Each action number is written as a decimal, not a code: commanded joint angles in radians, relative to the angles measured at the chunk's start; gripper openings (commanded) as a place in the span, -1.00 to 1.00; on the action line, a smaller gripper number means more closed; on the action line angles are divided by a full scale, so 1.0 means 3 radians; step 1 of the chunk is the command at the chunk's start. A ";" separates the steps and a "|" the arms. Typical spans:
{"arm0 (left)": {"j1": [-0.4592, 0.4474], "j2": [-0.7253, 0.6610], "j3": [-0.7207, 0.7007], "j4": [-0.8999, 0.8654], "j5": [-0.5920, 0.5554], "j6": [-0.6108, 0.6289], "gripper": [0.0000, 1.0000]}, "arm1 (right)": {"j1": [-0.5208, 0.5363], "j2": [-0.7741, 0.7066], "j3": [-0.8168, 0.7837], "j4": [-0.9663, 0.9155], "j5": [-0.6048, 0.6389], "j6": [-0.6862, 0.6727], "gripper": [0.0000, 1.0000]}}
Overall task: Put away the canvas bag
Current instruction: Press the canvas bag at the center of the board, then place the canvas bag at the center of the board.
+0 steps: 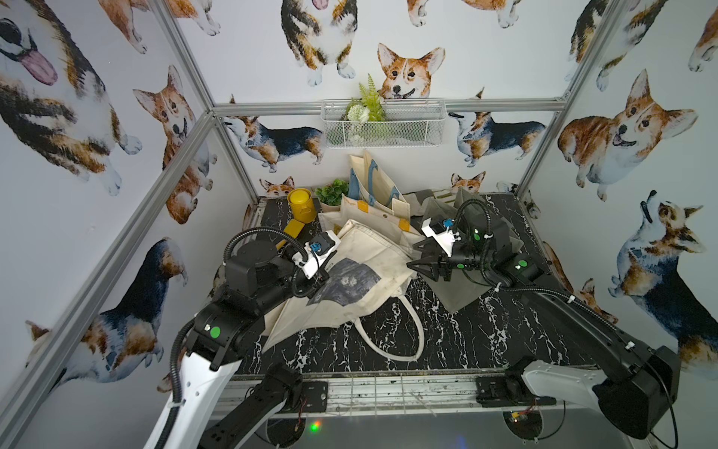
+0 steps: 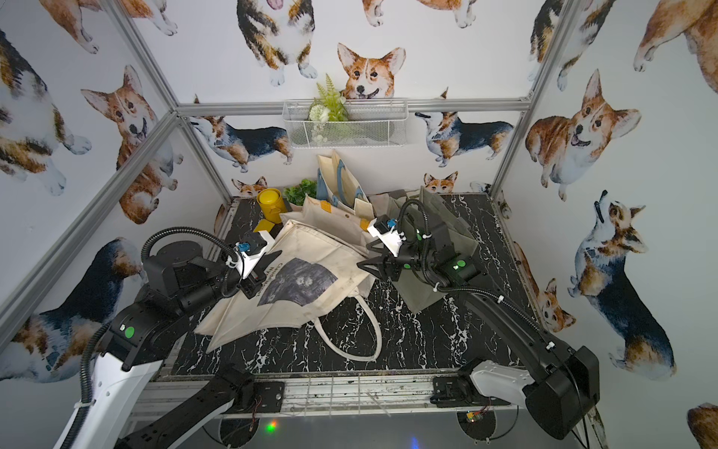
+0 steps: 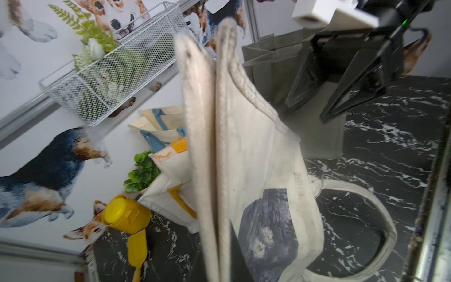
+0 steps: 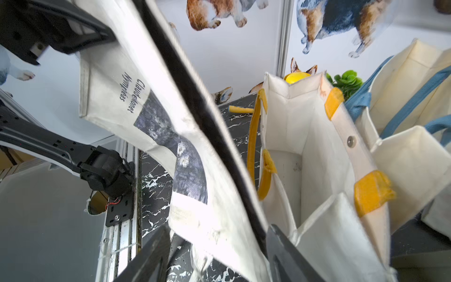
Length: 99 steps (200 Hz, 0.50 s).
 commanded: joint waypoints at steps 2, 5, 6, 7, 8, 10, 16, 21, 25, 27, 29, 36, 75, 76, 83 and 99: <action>0.0005 -0.0095 -0.0045 -0.0226 -0.0926 0.0596 -1.00 | 0.0047 -0.0006 0.0037 0.0216 -0.0080 0.0202 0.35; 0.0008 -0.0109 -0.0046 -0.0230 -0.0982 0.0652 -1.00 | 0.0057 -0.0004 0.0039 0.0218 -0.0091 0.0204 0.35; 0.0007 -0.0112 -0.0048 -0.0230 -0.1008 0.0675 -1.00 | 0.0064 -0.0002 0.0043 0.0218 -0.0093 0.0206 0.35; 0.0009 -0.0116 -0.0049 -0.0231 -0.1034 0.0695 -1.00 | 0.0070 -0.0001 0.0045 0.0218 -0.0096 0.0206 0.35; 0.0008 -0.0121 -0.0050 -0.0228 -0.1052 0.0709 -1.00 | 0.0076 -0.0001 0.0046 0.0216 -0.0098 0.0207 0.35; 0.0011 -0.0125 -0.0055 -0.0221 -0.1103 0.0743 -1.00 | 0.0083 0.0003 0.0046 0.0217 -0.0104 0.0207 0.35; 0.0011 -0.0144 -0.0061 -0.0186 -0.1230 0.0840 -1.00 | 0.0117 0.0022 0.0054 0.0217 -0.0123 0.0210 0.35; 0.0009 -0.0146 -0.0058 -0.0163 -0.1302 0.0911 -1.00 | 0.0147 0.0043 0.0060 0.0227 -0.0138 0.0224 0.35; 0.0010 -0.0142 -0.0045 -0.0159 -0.1333 0.0972 -1.00 | 0.0171 0.0061 0.0062 0.0232 -0.0163 0.0241 0.34; 0.0015 -0.0142 -0.0040 -0.0159 -0.1346 0.1002 -1.00 | 0.0183 0.0072 0.0066 0.0239 -0.0179 0.0250 0.34; 0.0016 -0.0141 -0.0031 -0.0159 -0.1366 0.1039 -1.00 | 0.0194 0.0082 0.0070 0.0239 -0.0203 0.0261 0.33; 0.0025 -0.0115 0.0005 -0.0145 -0.1431 0.1144 -1.00 | 0.0240 0.0129 0.0084 0.0252 -0.0290 0.0295 0.32; 0.0262 0.0108 0.0128 0.0107 -0.1360 0.1665 -1.00 | 0.0642 0.0496 0.0102 0.0502 -0.0557 0.0341 0.27; 0.0275 0.0117 0.0134 0.0117 -0.1346 0.1670 -1.00 | 0.0651 0.0509 0.0102 0.0511 -0.0559 0.0338 0.27; 0.0361 0.0186 0.0176 0.0174 -0.1218 0.1698 -1.00 | 0.0714 0.0608 0.0119 0.0581 -0.0582 0.0340 0.27; 0.0563 0.0347 0.0261 0.0344 -0.0932 0.1764 -1.00 | 0.0827 0.0829 0.0150 0.0764 -0.0557 0.0380 0.20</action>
